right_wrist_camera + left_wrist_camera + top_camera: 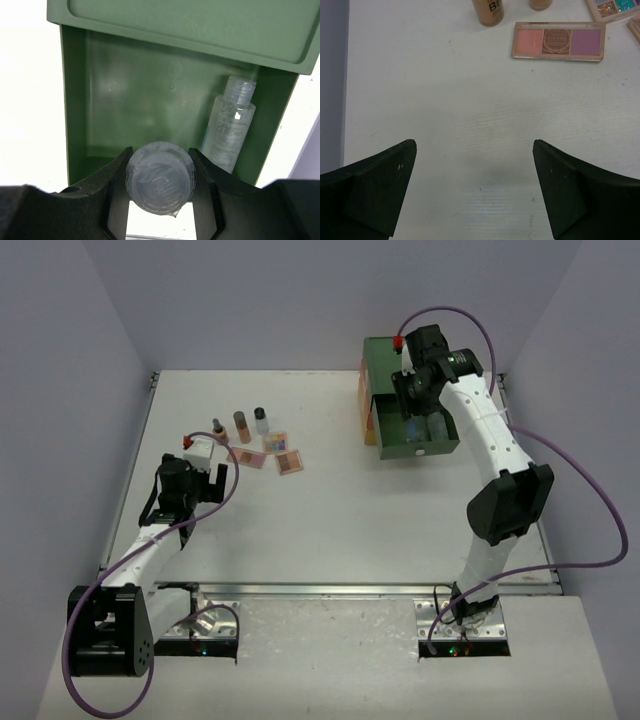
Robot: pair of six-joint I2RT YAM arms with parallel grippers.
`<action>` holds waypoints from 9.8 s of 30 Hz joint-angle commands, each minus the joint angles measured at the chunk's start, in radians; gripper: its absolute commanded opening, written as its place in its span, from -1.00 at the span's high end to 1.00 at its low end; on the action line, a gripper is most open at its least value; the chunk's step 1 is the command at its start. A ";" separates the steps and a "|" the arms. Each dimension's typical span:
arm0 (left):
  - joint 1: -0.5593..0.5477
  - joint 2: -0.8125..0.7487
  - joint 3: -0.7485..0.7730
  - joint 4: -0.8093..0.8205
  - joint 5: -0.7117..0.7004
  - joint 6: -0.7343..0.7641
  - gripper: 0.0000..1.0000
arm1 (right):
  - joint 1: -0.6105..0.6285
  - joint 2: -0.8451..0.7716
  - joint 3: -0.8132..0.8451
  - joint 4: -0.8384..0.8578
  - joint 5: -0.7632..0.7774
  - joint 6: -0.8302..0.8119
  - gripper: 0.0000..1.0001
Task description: Organize the makeup
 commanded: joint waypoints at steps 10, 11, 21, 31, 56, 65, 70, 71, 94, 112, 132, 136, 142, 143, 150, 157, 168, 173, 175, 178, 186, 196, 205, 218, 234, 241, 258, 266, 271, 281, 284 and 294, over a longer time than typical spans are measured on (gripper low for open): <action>0.006 0.003 0.009 0.039 0.011 0.008 -1.00 | -0.029 0.051 -0.005 -0.014 -0.051 0.019 0.44; 0.007 0.004 0.009 0.039 0.011 0.008 -1.00 | -0.032 0.058 0.000 -0.014 -0.052 0.019 0.38; 0.006 0.006 0.012 0.037 0.012 0.008 -1.00 | -0.042 0.094 0.022 -0.011 -0.032 0.022 -0.30; 0.007 0.011 0.013 0.037 0.012 0.008 -1.00 | -0.041 0.054 0.046 -0.003 -0.073 0.020 -0.33; -0.244 0.666 1.121 -0.502 0.094 0.183 -0.97 | -0.022 -0.474 -0.405 0.428 -0.357 0.004 -0.50; -0.249 1.084 1.531 -0.596 0.063 0.124 -0.92 | -0.022 -0.469 -0.496 0.431 -0.367 -0.010 -0.50; -0.248 1.160 1.530 -0.600 0.017 0.118 -0.90 | -0.023 -0.459 -0.536 0.440 -0.369 -0.011 -0.50; -0.247 1.159 1.510 -0.601 0.018 0.118 -0.89 | -0.022 -0.458 -0.542 0.445 -0.371 -0.012 -0.50; -0.249 1.201 1.451 -0.614 0.010 0.085 -0.31 | -0.021 -0.483 -0.594 0.465 -0.353 -0.021 -0.52; -0.250 1.206 1.500 -0.634 0.084 0.061 0.48 | -0.022 -0.539 -0.606 0.454 -0.334 -0.036 -0.53; -0.256 0.655 1.378 -0.737 0.491 0.035 1.00 | 0.093 -0.782 -0.710 0.741 -0.723 -0.188 -0.62; -0.256 0.497 1.307 -0.777 0.587 0.041 1.00 | 0.308 -0.746 -0.712 0.820 -0.585 -0.343 -0.66; -0.256 0.345 1.284 -0.876 0.688 0.043 1.00 | 0.464 -0.642 -0.760 1.135 -0.469 -0.427 -0.68; -0.258 0.319 1.274 -0.884 0.697 0.044 1.00 | 0.486 -0.614 -0.762 1.177 -0.454 -0.444 -0.68; -0.256 0.188 1.197 -0.912 0.760 0.064 1.00 | 0.583 -0.495 -0.803 1.420 -0.396 -0.575 -0.74; -0.258 0.116 1.121 -0.907 0.792 0.066 1.00 | 0.590 -0.415 -0.767 1.453 -0.429 -0.502 -0.66; -0.258 0.093 1.083 -0.893 0.790 0.060 1.00 | 0.597 -0.366 -0.742 1.469 -0.438 -0.438 -0.37; -0.258 0.097 1.067 -0.889 0.788 0.055 1.00 | 0.597 -0.357 -0.736 1.479 -0.438 -0.425 -0.36; -0.256 0.094 1.060 -0.889 0.787 0.055 1.00 | 0.597 -0.347 -0.723 1.477 -0.435 -0.418 -0.32; -0.257 0.088 1.049 -0.888 0.787 0.061 1.00 | 0.597 -0.324 -0.704 1.468 -0.434 -0.411 -0.24; -0.258 0.079 1.020 -0.882 0.787 0.064 1.00 | 0.598 -0.320 -0.705 1.470 -0.410 -0.388 0.87; -0.257 0.048 0.975 -0.778 0.672 0.007 -1.00 | 0.594 -0.373 -0.627 1.102 -0.064 -0.349 1.00; -0.256 0.002 0.936 -0.666 0.495 -0.053 -1.00 | 0.340 -0.494 -0.556 0.691 0.079 -0.058 1.00; -0.256 0.023 0.803 -0.671 0.226 0.006 -1.00 | 0.020 -0.477 -0.622 0.562 0.024 0.089 0.84; -0.255 0.026 0.748 -0.642 0.204 0.029 -1.00 | -0.005 -0.354 -0.589 0.496 -0.016 0.112 -0.11; -0.255 0.031 0.747 -0.642 0.212 0.026 -1.00 | -0.005 -0.364 -0.546 0.490 0.000 0.099 -0.25; -0.255 0.068 0.730 -0.618 0.152 0.041 -1.00 | -0.005 -0.696 -0.653 0.477 -0.119 0.145 -0.32; -0.255 0.073 0.726 -0.611 0.108 0.060 -1.00 | -0.005 -0.880 -0.874 0.505 -0.201 0.251 -0.35; -0.255 0.070 0.692 -0.605 0.089 0.075 -1.00 | -0.004 -0.943 -0.985 0.567 -0.179 0.302 -0.33; -0.255 0.075 0.648 -0.576 0.088 0.068 -1.00 | -0.005 -0.853 -1.140 0.767 -0.053 0.357 -0.27; -0.253 0.085 0.644 -0.570 0.074 0.070 -1.00 | -0.003 -0.826 -1.177 0.878 0.006 0.347 -0.25; -0.254 0.111 0.635 -0.551 0.070 0.075 -1.00 | -0.006 -0.717 -1.214 1.051 0.038 0.317 -0.20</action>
